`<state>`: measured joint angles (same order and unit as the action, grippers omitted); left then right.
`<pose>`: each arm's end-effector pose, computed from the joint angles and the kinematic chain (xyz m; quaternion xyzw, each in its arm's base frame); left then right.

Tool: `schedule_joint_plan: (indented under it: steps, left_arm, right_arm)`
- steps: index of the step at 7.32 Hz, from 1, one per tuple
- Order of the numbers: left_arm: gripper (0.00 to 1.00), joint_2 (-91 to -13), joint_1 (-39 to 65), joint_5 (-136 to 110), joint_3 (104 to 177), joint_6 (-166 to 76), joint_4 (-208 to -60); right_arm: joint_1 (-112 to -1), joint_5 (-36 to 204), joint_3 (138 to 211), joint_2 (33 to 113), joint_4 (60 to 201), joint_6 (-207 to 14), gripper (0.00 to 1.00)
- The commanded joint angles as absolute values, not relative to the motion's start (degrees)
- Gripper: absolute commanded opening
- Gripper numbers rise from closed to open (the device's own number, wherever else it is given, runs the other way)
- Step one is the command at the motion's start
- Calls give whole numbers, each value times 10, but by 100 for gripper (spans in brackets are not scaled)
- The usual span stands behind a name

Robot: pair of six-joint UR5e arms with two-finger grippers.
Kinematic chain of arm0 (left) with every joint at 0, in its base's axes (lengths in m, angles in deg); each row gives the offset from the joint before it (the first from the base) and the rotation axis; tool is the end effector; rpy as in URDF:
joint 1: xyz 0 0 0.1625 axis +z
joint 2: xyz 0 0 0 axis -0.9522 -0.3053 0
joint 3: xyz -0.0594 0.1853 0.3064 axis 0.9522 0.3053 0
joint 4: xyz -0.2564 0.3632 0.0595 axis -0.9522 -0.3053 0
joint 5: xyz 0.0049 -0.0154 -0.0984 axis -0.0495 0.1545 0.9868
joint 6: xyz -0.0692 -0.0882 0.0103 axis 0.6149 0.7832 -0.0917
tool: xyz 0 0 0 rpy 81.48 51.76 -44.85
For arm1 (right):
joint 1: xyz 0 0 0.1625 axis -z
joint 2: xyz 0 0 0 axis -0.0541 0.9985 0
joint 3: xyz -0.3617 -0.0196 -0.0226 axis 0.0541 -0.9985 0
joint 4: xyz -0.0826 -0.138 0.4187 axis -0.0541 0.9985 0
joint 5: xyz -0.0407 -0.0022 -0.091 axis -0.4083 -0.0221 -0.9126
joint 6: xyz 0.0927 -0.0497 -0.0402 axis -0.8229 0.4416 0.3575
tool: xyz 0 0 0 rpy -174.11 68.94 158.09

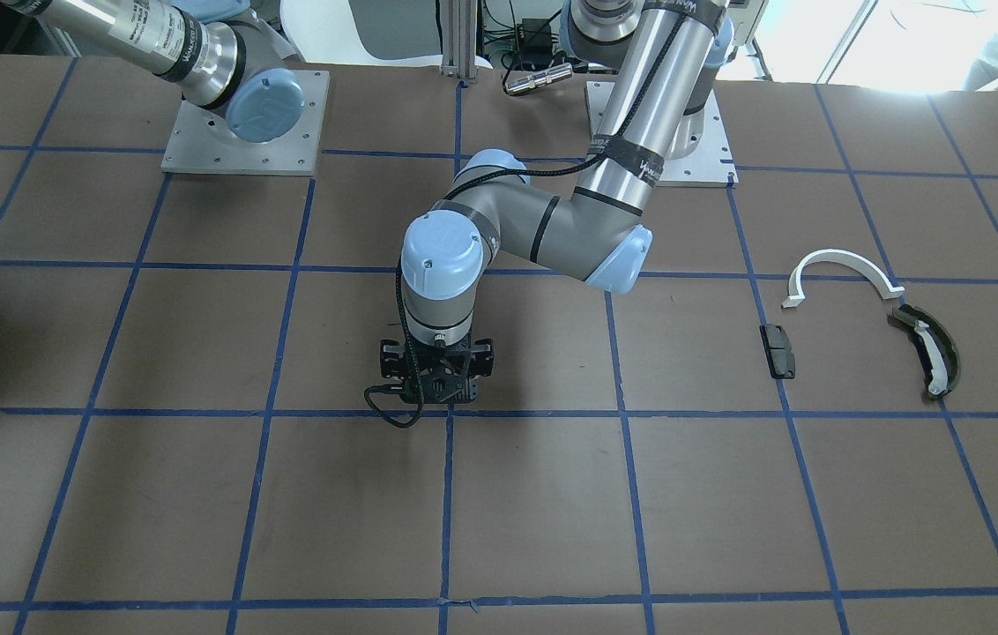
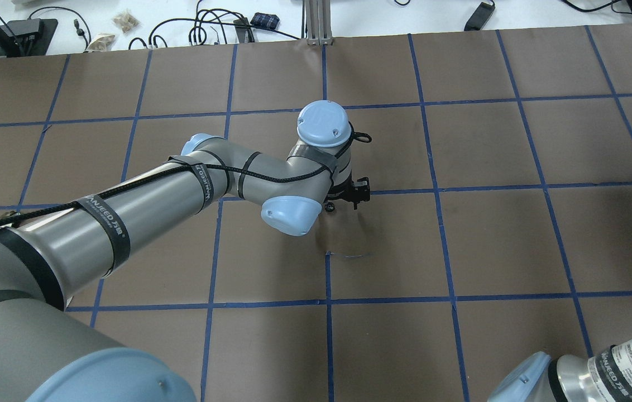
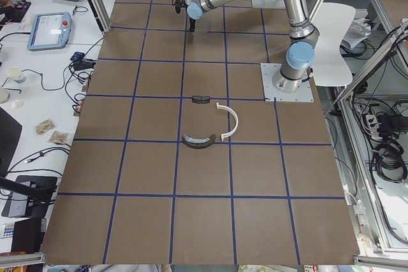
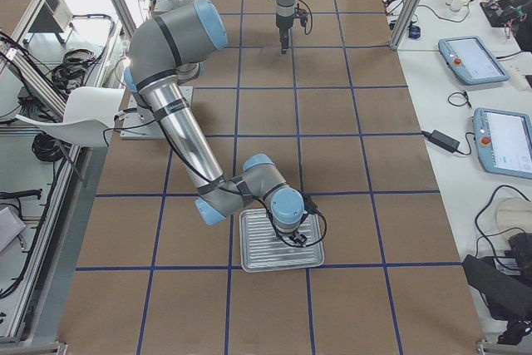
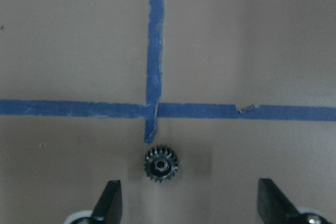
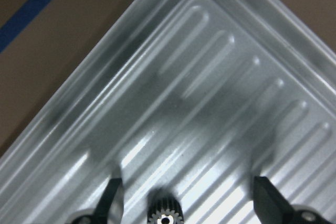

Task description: Place bearing gear from tray to pile

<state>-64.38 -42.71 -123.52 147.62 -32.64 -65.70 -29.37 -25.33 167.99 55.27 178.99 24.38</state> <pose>-0.3853 -0.5082 0.0855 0.0192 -0.9997 0.0094 0.0135 -0.4956 -0.4820 0.0910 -0.3974 0.9171 -0.0325 0.0016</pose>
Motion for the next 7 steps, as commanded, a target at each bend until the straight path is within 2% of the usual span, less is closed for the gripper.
schedule_joint_plan:
  steps: [1,3,4,5,7]
  left_arm:
    - [75,-649,-427,-1264,1479,-329,-655]
    - [47,-660,-427,-1263,1474,-325,-655]
    - [18,-657,-427,-1257,1473,-328,-653]
    - [5,-657,-427,-1239,1473,-325,-653]
    - [1,-633,-417,-1241,1471,-331,-662]
  right_arm:
    - [-293,-268,1684,558,1792,249,78]
    - [-293,-267,1684,556,1792,240,70]
    - [-293,-272,1685,558,1791,241,55]
    - [-293,-275,1684,559,1792,242,38]
    - [-293,-291,1683,559,1780,244,12]
